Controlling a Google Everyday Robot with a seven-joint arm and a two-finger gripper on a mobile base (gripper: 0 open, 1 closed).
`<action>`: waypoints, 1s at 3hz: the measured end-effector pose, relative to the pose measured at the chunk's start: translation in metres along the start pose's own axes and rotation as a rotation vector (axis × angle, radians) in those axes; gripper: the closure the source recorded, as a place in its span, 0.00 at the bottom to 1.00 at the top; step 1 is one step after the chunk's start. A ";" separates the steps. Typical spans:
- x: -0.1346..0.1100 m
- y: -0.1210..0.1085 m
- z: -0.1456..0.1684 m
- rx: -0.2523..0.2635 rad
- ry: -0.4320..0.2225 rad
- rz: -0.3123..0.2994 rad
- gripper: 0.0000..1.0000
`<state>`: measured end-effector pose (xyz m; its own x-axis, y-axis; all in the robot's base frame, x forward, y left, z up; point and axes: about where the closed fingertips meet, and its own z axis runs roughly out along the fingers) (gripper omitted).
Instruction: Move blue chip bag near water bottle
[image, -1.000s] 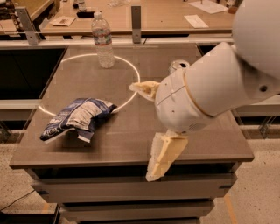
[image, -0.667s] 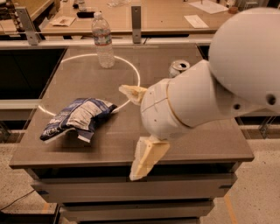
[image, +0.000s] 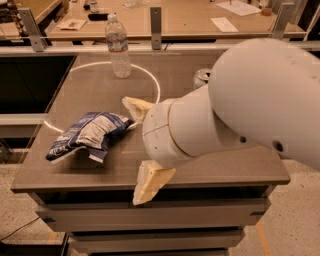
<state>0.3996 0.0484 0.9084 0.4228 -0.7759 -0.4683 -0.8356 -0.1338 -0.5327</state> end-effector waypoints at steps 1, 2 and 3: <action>-0.006 -0.004 0.007 0.023 -0.002 0.029 0.00; -0.016 -0.006 0.025 0.062 0.005 0.064 0.00; -0.019 -0.013 0.044 0.096 -0.007 0.075 0.00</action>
Offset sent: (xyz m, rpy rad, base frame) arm 0.0163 0.0482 -0.0217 0.0745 -0.0108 -0.1399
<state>0.4180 0.0917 0.8929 0.3628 -0.7771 -0.5143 -0.8278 -0.0153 -0.5608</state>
